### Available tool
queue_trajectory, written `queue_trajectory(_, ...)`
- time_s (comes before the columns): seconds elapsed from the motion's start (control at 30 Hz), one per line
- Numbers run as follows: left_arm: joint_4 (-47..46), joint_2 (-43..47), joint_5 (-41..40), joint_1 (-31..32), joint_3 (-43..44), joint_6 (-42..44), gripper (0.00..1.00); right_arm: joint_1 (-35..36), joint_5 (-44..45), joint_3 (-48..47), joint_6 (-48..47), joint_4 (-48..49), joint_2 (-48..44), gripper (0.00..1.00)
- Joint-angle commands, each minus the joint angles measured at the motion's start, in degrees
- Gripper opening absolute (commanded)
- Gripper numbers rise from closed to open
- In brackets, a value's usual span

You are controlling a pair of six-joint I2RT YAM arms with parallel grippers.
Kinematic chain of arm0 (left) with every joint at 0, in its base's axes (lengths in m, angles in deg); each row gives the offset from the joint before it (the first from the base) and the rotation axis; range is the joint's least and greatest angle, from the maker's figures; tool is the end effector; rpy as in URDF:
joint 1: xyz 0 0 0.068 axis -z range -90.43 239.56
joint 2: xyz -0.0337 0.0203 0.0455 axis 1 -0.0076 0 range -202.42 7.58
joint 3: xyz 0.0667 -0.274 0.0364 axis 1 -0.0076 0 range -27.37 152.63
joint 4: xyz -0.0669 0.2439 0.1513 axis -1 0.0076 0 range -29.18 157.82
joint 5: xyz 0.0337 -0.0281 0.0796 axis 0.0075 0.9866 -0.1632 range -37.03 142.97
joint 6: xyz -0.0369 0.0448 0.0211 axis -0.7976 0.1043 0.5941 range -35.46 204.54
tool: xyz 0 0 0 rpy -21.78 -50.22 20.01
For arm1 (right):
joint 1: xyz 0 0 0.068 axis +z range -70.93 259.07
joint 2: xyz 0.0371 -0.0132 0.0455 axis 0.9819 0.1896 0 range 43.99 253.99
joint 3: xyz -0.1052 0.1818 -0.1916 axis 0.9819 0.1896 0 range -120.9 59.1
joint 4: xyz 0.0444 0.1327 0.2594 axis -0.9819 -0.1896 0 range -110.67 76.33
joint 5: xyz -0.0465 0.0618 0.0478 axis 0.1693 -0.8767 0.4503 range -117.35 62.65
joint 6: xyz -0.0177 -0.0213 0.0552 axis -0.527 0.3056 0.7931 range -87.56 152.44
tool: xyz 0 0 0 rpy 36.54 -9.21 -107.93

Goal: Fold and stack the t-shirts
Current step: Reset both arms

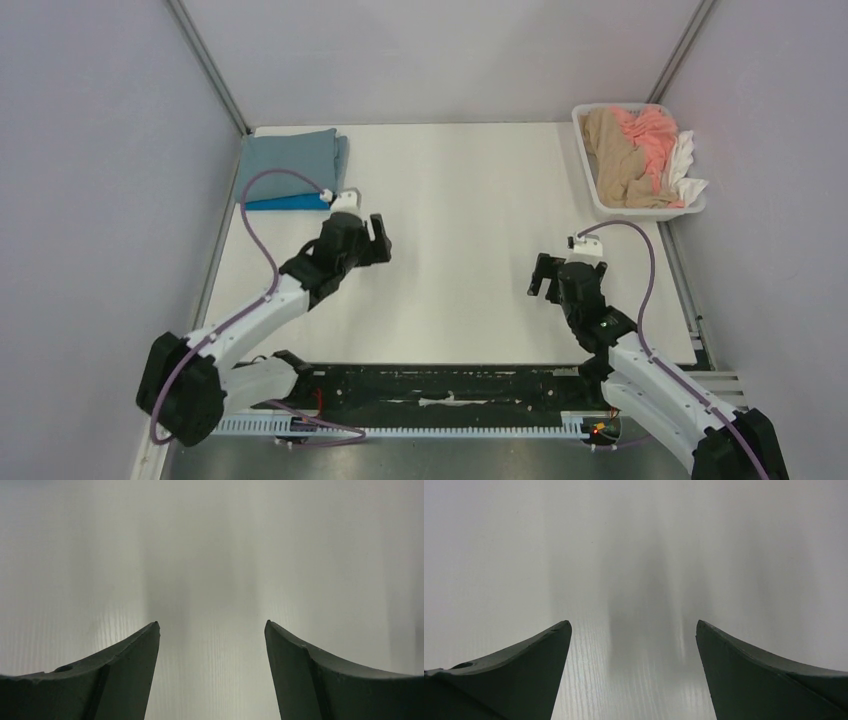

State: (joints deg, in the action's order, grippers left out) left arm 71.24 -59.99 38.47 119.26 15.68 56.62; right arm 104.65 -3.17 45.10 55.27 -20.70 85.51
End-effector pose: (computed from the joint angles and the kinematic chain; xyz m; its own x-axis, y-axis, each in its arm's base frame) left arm 0.2596 -0.1347 0.2385 -0.5808 -0.1907 -0.7914 0.0331 0.9658 -0.2571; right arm 0.1757 0.0628 0.1540 -0.5061 0.1502 -0.8493 0.1159 0.9876 0.1056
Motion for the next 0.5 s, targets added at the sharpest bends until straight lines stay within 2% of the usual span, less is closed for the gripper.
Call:
queue_trajectory(0.0, -2.8, 13.3, -0.8, 3.8, -11.1, -6.8, 0.82, -0.2, 0.2, 1.6, -0.7, 2.3, -2.4, 0.98)
queue_trajectory(0.23, 4.3, 28.7, -4.4, 3.8, -17.0, -9.1, 0.83, -0.2, 2.6, 4.4, -0.9, 5.7, -6.5, 0.98)
queue_trajectory(0.47, 4.2, 31.9, -5.7, 3.8, -17.8, -8.8, 0.83, -0.2, 3.5, 7.0, -0.8, 9.7, -9.3, 0.98)
